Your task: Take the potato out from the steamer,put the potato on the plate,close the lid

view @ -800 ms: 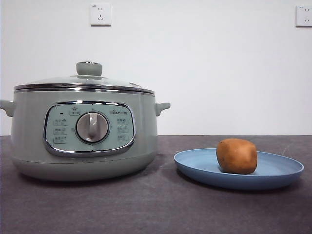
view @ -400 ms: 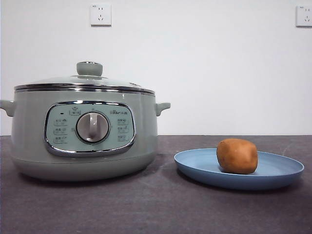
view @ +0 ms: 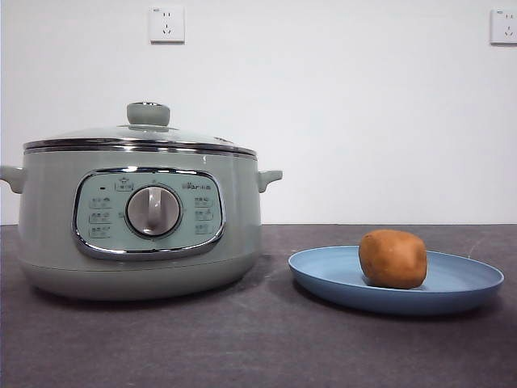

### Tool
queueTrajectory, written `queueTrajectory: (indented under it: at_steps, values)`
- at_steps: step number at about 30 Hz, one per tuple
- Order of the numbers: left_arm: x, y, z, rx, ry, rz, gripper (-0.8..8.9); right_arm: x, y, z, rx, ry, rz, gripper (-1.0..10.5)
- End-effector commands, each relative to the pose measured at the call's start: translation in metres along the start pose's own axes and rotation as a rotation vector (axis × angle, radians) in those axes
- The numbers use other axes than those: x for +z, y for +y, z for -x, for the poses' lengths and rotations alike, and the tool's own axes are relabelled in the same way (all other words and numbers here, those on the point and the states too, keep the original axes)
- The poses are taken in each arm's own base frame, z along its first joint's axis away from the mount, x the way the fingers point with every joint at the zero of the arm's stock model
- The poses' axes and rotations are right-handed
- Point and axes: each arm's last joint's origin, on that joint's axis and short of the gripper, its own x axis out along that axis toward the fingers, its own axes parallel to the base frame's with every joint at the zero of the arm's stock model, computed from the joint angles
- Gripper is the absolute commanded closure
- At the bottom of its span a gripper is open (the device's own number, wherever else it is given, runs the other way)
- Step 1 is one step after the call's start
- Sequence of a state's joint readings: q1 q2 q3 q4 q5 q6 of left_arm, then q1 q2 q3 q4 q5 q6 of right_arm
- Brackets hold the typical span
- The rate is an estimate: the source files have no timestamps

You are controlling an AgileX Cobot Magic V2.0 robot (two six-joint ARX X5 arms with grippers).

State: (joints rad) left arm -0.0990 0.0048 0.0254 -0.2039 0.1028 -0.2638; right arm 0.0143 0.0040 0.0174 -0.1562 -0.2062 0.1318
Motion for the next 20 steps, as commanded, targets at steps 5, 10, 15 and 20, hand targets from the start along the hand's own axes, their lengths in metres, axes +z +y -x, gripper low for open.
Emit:
queueTrajectory:
  at_steps: [5, 10, 15, 20]
  values:
    - [-0.0032, 0.0011, -0.0005, 0.005, 0.017, 0.005, 8.17, -0.0044, -0.0008, -0.0009, -0.005, 0.017, -0.014, 9.5]
    - [-0.0032, 0.0011, -0.0005, 0.005, 0.017, 0.005, 8.17, -0.0045, -0.0003, -0.0010, 0.000, 0.018, -0.013, 9.5]
    - [-0.0032, 0.0011, -0.0005, 0.005, 0.017, 0.005, 8.17, -0.0046, 0.0003, -0.0011, 0.007, 0.019, -0.012, 9.5]
    - [-0.0032, 0.0011, -0.0005, 0.005, 0.017, 0.005, 8.17, -0.0046, 0.0003, -0.0011, 0.007, 0.019, -0.012, 9.5]
